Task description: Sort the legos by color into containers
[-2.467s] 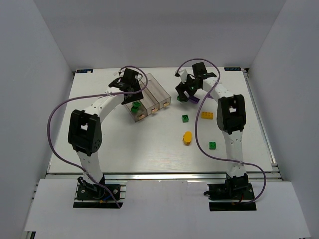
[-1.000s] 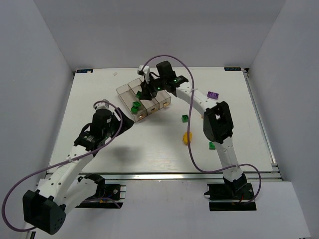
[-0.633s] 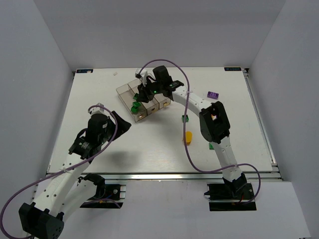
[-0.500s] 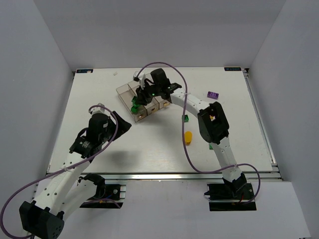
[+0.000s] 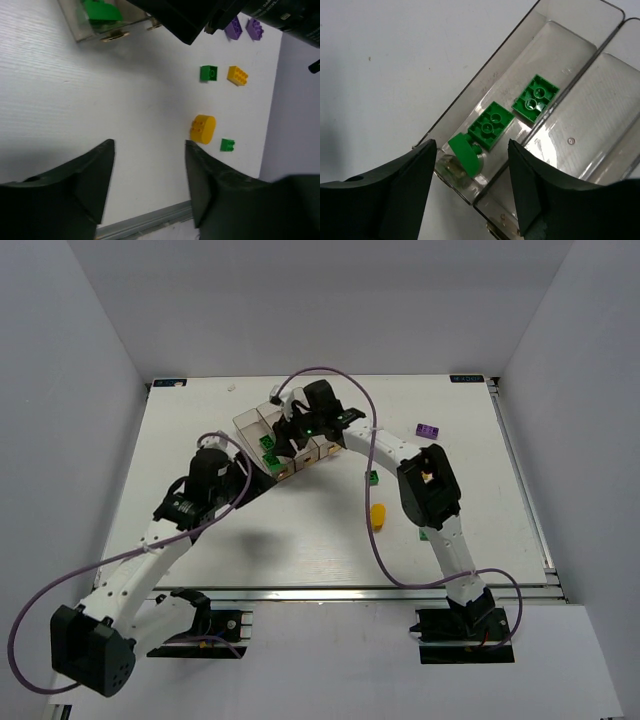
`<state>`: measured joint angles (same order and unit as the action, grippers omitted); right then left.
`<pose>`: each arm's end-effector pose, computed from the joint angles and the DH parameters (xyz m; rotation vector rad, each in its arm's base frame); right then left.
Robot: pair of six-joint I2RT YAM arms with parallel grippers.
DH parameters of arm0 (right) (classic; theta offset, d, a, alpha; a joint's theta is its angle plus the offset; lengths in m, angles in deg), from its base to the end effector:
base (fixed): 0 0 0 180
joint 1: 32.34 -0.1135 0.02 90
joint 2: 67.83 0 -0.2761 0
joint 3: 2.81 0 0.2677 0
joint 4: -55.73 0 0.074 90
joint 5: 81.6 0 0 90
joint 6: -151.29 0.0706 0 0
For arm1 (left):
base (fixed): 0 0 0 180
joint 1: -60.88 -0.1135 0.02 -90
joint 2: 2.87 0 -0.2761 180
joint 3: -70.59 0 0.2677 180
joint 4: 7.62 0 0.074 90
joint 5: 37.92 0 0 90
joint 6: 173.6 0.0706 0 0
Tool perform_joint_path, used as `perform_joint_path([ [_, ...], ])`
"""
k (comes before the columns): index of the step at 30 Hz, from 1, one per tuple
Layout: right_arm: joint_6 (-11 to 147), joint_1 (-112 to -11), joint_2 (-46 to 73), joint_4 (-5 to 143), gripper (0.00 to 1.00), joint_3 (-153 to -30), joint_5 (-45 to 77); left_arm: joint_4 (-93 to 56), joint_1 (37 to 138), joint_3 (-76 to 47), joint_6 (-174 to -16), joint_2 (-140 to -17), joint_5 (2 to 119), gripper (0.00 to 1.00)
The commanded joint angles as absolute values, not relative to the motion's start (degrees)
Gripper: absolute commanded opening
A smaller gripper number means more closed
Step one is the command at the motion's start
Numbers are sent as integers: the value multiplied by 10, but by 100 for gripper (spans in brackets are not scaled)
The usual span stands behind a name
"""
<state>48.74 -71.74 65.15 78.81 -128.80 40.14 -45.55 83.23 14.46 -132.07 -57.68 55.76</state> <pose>0.4323 0.4032 0.2158 -1.2269 1.7339 0.8602 0.2244 -0.0972 0.2592 -0.4864 2.2623 -0.7347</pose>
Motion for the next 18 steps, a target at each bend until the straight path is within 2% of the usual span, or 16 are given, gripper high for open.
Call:
perform_joint_path([
  [1, 526, -684, 566, 783, 63, -1294, 416, -395, 841, 100, -1293, -633, 623, 63],
  [4, 551, -626, 497, 784, 47, -1235, 422, -372, 859, 58, -1277, -711, 658, 43],
  [5, 555, -616, 480, 785, 35, -1196, 424, -370, 866, 45, -1273, -736, 661, 39],
  [6, 559, -604, 445, 790, 28, -1176, 426, -368, 874, 12, -1269, -757, 666, 35],
  [7, 561, -593, 431, 812, 22, -1158, 420, -370, 883, -7, -1256, -783, 670, 34],
  [8, 557, -561, 417, 829, 9, -1129, 417, -377, 901, -29, -1248, -832, 671, 34],
  [10, 538, -530, 382, 899, 5, -1105, 414, -422, 923, -116, -1225, -886, 666, 37],
  [12, 512, -495, 347, 942, 14, -1061, 419, -462, 957, -184, -1207, -971, 643, 49],
  [13, 503, -486, 334, 958, 22, -1042, 423, -501, 967, -247, -1195, -998, 633, 62],
  [14, 500, -479, 322, 986, 42, -1025, 424, -524, 978, -280, -1190, -1025, 615, 67],
  [17, 485, -439, 275, 1030, 63, -964, 425, -606, 1010, -398, -1189, -1131, 566, 71],
  [18, 482, -421, 253, 1037, 66, -948, 421, -628, 1024, -427, -1193, -1180, 553, 71],
])
